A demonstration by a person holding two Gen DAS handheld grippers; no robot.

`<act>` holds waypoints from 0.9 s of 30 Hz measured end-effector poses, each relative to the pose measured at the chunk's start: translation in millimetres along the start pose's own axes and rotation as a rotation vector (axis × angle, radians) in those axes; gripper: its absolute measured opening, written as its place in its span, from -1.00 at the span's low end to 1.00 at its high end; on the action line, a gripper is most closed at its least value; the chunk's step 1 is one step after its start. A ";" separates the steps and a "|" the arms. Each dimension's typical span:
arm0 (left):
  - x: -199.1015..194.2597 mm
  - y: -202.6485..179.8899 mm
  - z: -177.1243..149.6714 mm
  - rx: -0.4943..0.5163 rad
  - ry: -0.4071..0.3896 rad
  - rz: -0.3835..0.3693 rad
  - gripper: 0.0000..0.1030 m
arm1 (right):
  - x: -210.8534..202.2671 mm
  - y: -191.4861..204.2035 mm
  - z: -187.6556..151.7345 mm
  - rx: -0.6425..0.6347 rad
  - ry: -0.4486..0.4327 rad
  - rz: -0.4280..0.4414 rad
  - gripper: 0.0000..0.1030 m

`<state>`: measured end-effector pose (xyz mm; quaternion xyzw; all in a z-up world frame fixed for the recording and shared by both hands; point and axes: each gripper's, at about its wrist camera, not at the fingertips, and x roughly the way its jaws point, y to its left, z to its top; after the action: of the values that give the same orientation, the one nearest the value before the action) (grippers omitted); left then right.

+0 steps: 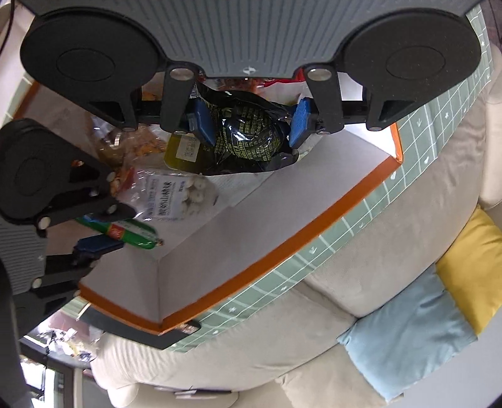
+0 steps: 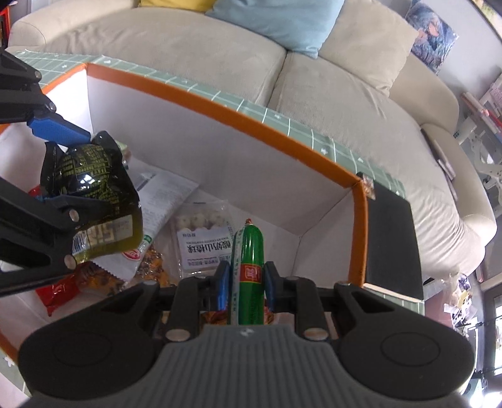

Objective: Organize snacks
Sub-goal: 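Lift both items and carry them over the orange box, then lower both items into the box and open both tools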

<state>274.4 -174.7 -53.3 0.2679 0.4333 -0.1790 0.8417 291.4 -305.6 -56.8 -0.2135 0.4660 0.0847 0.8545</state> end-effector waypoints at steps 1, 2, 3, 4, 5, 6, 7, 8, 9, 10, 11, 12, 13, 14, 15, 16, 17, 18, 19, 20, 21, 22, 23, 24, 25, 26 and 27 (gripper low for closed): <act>2.2 0.3 -0.5 0.004 0.004 0.009 0.13 | 1.9 0.5 1.2 -0.005 0.005 -0.005 -0.61; 4.3 0.9 -1.2 0.009 0.012 0.016 0.14 | 3.1 0.9 2.0 -0.013 0.006 -0.012 -0.61; 5.4 1.2 -2.1 0.011 0.017 0.019 0.14 | 3.6 1.3 2.5 -0.019 0.008 -0.017 -0.61; 5.9 2.7 -2.6 0.012 0.019 0.020 0.15 | 3.8 1.4 2.9 -0.023 0.012 -0.021 -0.61; 5.1 3.2 -3.7 0.012 0.017 0.019 0.16 | 3.8 1.2 2.9 -0.023 0.015 -0.022 -0.61; 4.5 3.5 -4.3 0.015 0.014 0.014 0.18 | 3.4 1.1 3.0 -0.024 0.018 -0.022 -0.61; 3.9 3.5 -4.6 0.019 0.012 0.015 0.25 | 2.8 1.7 3.2 -0.028 0.019 -0.025 -0.60; 3.1 3.2 -5.0 0.025 0.009 0.017 0.27 | 2.1 2.2 2.7 -0.032 0.017 -0.031 -0.60; 3.1 2.6 -4.5 0.032 0.004 0.017 0.27 | 1.7 3.2 1.9 -0.038 0.014 -0.040 -0.58; 2.2 2.0 -5.0 0.037 -0.004 0.021 0.27 | 0.4 4.2 1.4 -0.039 0.012 -0.043 -0.54; 0.6 1.3 -5.6 0.044 -0.011 0.035 0.28 | -0.9 3.5 1.7 -0.036 0.012 -0.044 -0.42; -0.7 -0.1 -6.2 0.051 -0.018 0.051 0.29 | -2.7 3.2 1.5 -0.033 0.010 -0.046 -0.29; -2.8 -0.5 -6.8 0.055 -0.025 0.060 0.35 | -4.8 3.7 1.3 -0.031 0.008 -0.050 -0.23; -5.1 -0.1 -7.3 0.054 -0.032 0.062 0.43 | -6.6 3.6 2.4 -0.030 0.007 -0.056 -0.14; -7.8 1.4 -7.7 0.048 -0.039 0.062 0.47 | -9.8 5.0 1.6 -0.029 0.004 -0.059 -0.07; -10.8 3.0 -8.3 0.040 -0.046 0.063 0.50 | -12.4 4.9 1.4 -0.028 -0.001 -0.060 -0.05; -14.3 4.8 -9.0 0.032 -0.053 0.063 0.51 | -15.2 4.3 1.2 -0.026 -0.006 -0.060 -0.02; -18.1 6.4 -10.1 0.024 -0.058 0.063 0.52 | -18.2 4.6 1.1 -0.022 -0.010 -0.062 0.03; -21.6 7.9 -11.1 0.018 -0.064 0.064 0.53 | -21.0 4.4 2.0 -0.018 -0.016 -0.064 0.06; -25.8 9.5 -12.4 0.012 -0.073 0.067 0.53 | -24.9 4.6 2.0 -0.013 -0.023 -0.065 0.13; -30.4 10.8 -13.9 0.007 -0.083 0.071 0.53 | -29.4 4.9 1.8 -0.008 -0.031 -0.065 0.20; -35.4 11.8 -15.7 0.002 -0.095 0.077 0.53 | -34.2 4.3 2.1 -0.003 -0.041 -0.064 0.22; -41.1 13.6 -17.8 -0.006 -0.108 0.083 0.53 | -39.4 4.2 2.1 0.003 -0.050 -0.065 0.29; -47.0 15.4 -19.8 -0.018 -0.123 0.089 0.53 | -44.6 3.8 2.4 0.010 -0.060 -0.066 0.37; -53.7 17.6 -22.4 -0.034 -0.141 0.094 0.53 | -50.7 3.8 2.2 0.018 -0.070 -0.068 0.39; -60.6 20.1 -24.3 -0.054 -0.159 0.099 0.54 | -57.3 3.7 2.2 0.028 -0.080 -0.069 0.40; -68.5 23.3 -26.3 -0.075 -0.178 0.102 0.53 | -64.6 3.2 2.2 0.041 -0.094 -0.068 0.41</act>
<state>231.8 -135.5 -2.6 0.2408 0.3490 -0.1427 0.8943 256.3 -298.3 -2.9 -0.2076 0.4195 0.0558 0.8820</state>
